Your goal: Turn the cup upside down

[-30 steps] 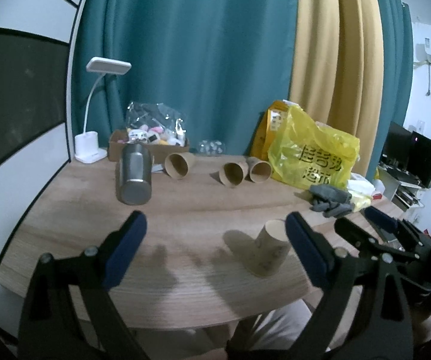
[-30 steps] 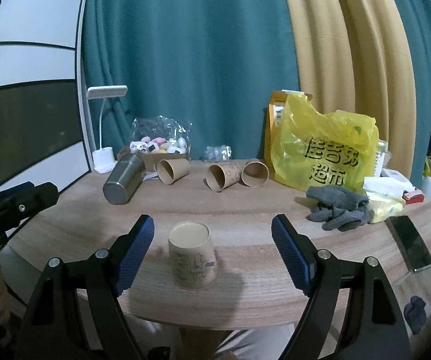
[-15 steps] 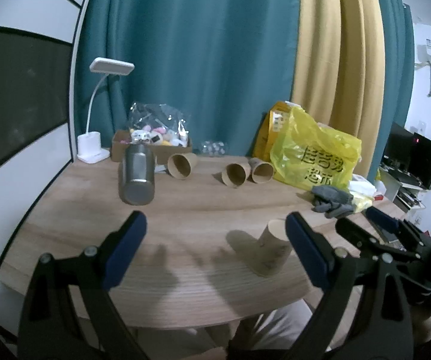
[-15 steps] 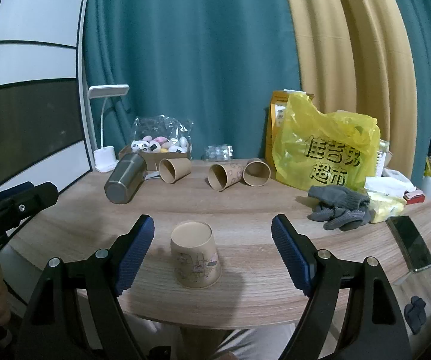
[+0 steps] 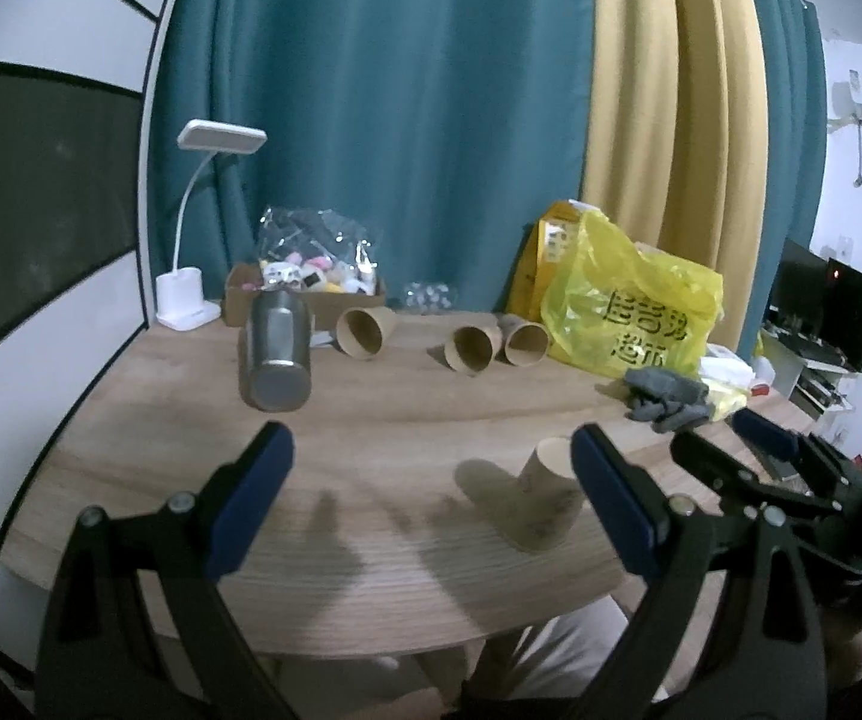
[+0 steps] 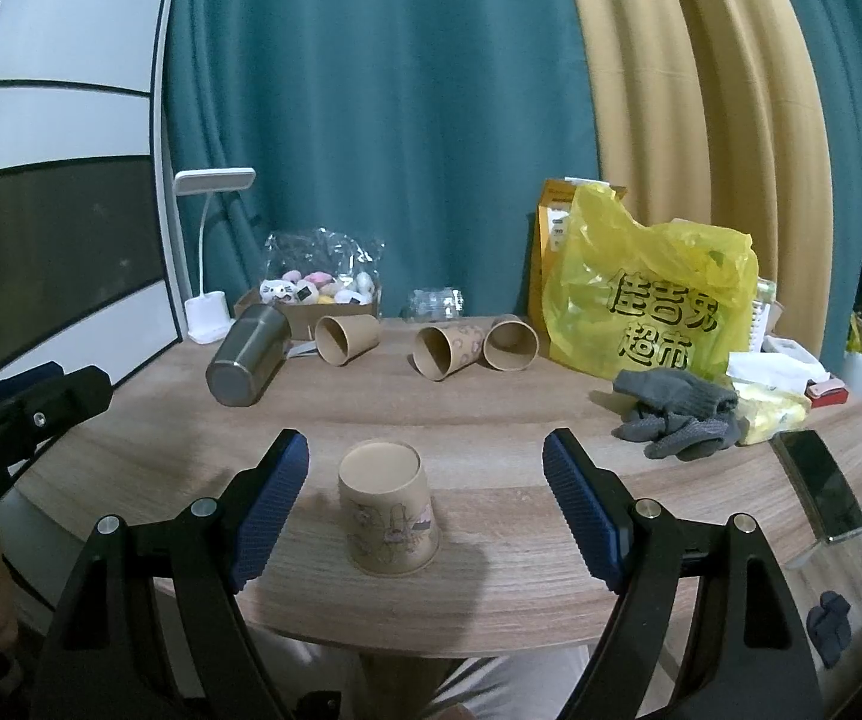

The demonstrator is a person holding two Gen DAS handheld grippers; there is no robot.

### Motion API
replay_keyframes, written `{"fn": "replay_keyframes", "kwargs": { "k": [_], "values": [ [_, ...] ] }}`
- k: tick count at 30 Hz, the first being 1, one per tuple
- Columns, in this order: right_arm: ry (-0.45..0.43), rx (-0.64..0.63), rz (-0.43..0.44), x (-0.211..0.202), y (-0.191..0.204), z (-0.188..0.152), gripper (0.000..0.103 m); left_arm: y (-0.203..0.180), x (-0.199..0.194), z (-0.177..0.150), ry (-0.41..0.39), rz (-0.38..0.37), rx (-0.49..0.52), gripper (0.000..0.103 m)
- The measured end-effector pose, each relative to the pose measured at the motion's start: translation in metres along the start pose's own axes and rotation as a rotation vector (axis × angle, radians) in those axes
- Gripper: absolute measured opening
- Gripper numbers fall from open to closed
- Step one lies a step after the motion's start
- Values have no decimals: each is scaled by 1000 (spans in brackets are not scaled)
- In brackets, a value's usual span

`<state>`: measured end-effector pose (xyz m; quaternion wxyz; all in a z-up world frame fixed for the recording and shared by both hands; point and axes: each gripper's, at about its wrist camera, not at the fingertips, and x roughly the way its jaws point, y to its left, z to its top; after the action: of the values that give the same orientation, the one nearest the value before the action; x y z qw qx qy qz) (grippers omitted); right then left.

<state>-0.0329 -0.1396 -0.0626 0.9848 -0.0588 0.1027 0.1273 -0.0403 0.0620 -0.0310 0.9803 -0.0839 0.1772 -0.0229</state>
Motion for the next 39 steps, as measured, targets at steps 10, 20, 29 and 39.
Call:
{"fn": "replay_keyframes", "kwargs": {
  "k": [10, 20, 29, 39],
  "values": [
    [-1, 0, -3, 0, 1, 0, 83, -1, 0, -1, -6, 15, 4, 95],
    [1, 0, -1, 0, 2, -1, 83, -1, 0, -1, 4, 6, 9, 95],
    [0, 1, -1, -1, 3, -2, 83, 0, 2, -1, 22, 9, 5, 95],
    [1, -1, 0, 0, 2, -2, 83, 0, 2, -2, 18, 16, 13, 95]
  ]
}}
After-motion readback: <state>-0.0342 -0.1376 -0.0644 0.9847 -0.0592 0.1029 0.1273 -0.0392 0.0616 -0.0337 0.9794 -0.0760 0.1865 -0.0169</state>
